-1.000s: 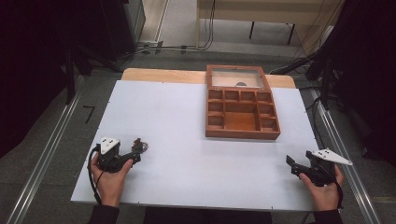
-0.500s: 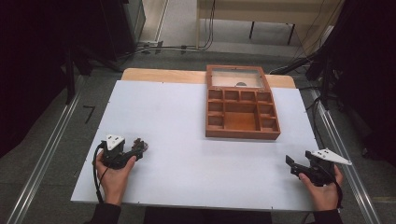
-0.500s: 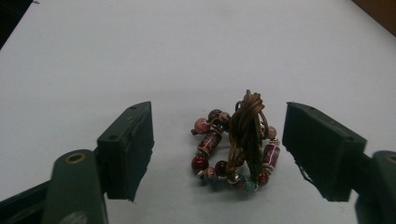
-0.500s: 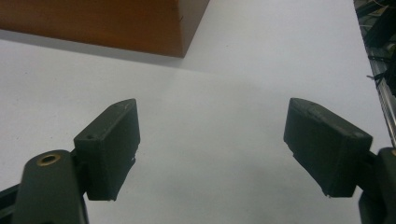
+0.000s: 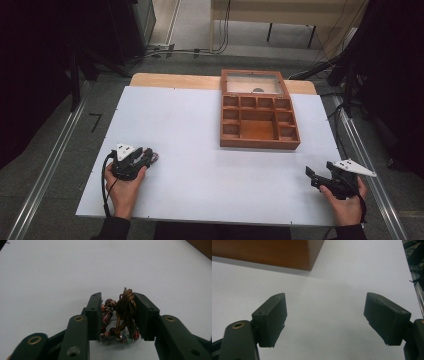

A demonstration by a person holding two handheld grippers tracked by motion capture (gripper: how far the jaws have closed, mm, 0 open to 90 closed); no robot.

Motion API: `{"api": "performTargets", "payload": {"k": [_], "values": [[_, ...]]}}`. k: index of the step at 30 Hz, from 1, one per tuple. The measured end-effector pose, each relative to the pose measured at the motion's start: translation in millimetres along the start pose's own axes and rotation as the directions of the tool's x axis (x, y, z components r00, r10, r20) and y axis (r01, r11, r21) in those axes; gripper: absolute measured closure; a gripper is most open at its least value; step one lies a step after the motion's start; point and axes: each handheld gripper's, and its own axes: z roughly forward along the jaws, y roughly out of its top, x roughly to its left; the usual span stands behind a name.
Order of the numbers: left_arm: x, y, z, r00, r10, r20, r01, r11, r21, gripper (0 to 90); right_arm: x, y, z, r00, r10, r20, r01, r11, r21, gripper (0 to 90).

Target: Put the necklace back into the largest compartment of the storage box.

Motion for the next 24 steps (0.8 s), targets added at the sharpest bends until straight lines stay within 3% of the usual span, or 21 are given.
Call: {"api": "performTargets", "payload": {"k": [7, 17, 24], "values": [[-1.1, 1.1, 0.6, 0.9999, 0.008, 0.013, -0.008, 0.9999, 0.009, 80.7, -0.5, 0.2, -0.6, 1.0, 0.003, 0.002, -0.003, 1.0, -0.003, 17.8], [-0.4, 6.9, -5.8, 0.9981, -0.028, 0.055, 0.029, 0.9993, -0.025, 82.5, -0.9, 0.6, -1.1, 1.0, 0.006, 0.002, -0.006, 1.0, -0.007, 17.9], [-6.3, 13.3, -6.9, 0.9965, -0.026, 0.079, 0.029, 0.9986, -0.044, 82.5, -1.3, 0.2, -1.9, 1.0, 0.007, 0.0, -0.007, 0.9999, -0.013, 17.8]]}}
